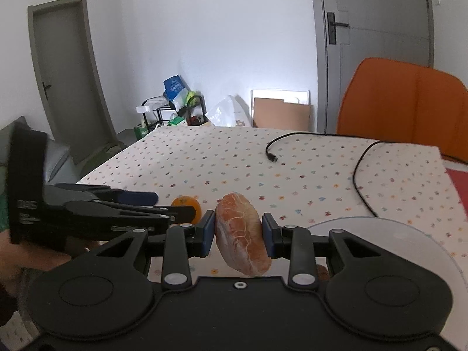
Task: Organize fruits
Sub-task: 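Grasp the pink pomelo segment with the right tool while the left tool grasps the orange, then carry the pomelo segment and orange onto the white plate and open both tools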
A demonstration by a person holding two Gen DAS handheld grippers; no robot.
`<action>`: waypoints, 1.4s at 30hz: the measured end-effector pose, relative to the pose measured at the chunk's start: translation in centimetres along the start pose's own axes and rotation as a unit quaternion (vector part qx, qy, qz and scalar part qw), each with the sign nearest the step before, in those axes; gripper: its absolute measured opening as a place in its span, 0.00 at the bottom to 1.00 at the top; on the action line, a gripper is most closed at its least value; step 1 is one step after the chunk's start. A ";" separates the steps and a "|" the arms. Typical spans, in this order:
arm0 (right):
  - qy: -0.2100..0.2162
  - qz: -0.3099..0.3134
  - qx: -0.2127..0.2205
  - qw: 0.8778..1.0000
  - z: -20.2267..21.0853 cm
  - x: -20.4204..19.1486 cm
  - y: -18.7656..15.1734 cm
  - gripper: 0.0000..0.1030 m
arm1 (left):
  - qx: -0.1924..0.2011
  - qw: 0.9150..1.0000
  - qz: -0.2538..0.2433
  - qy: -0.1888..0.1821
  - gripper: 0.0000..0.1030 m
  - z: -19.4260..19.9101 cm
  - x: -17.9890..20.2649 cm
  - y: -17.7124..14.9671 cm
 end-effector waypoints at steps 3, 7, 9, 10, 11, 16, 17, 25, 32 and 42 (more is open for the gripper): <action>-0.004 0.001 0.004 1.000 0.5 0.2 -0.1 0.31 | -0.001 1.000 0.012 -0.005 0.34 0.0 0.0 0.0; -0.013 -0.004 0.003 1.000 0.6 0.7 -0.4 0.31 | 0.003 1.000 0.008 0.001 0.34 0.6 0.2 -0.1; -0.016 -0.007 0.004 1.000 0.7 0.9 -0.6 0.31 | 0.005 1.000 0.007 -0.002 0.34 1.1 0.3 0.0; -0.018 -0.009 0.005 1.000 0.8 1.1 -0.7 0.31 | 0.007 1.000 0.005 -0.002 0.34 1.4 0.5 0.0; -0.019 -0.012 0.006 1.000 0.9 1.2 -0.7 0.31 | 0.011 1.000 0.003 -0.004 0.34 1.7 0.7 0.0; -0.027 -0.018 0.016 0.999 2.3 1.8 -1.0 0.31 | 0.026 1.000 -0.004 -0.012 0.34 3.5 1.9 0.2; -0.031 -0.021 0.018 0.999 2.7 2.1 -1.1 0.31 | 0.029 0.999 -0.006 -0.015 0.34 3.8 2.2 0.2; -0.057 -0.039 0.031 0.997 5.2 4.0 -2.2 0.31 | 0.043 0.998 -0.020 -0.035 0.34 5.6 4.9 -0.1; -0.077 -0.056 0.041 0.995 7.3 6.2 -3.3 0.31 | 0.047 0.997 -0.039 -0.052 0.34 6.3 7.8 -0.6; -0.100 -0.080 0.048 0.991 9.3 8.7 -4.6 0.31 | 0.043 0.995 -0.061 -0.072 0.34 6.3 11.2 -1.5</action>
Point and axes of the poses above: each gripper's, at about its wrist camera, not at the fingertips, and z roughly against the way its jaws point, x to its right, y to its top, the point moved 7 cm from there along -z, roughly the way its jaws point, and after that the axes turned 13 degrees about -x, right-handed, at the moved point
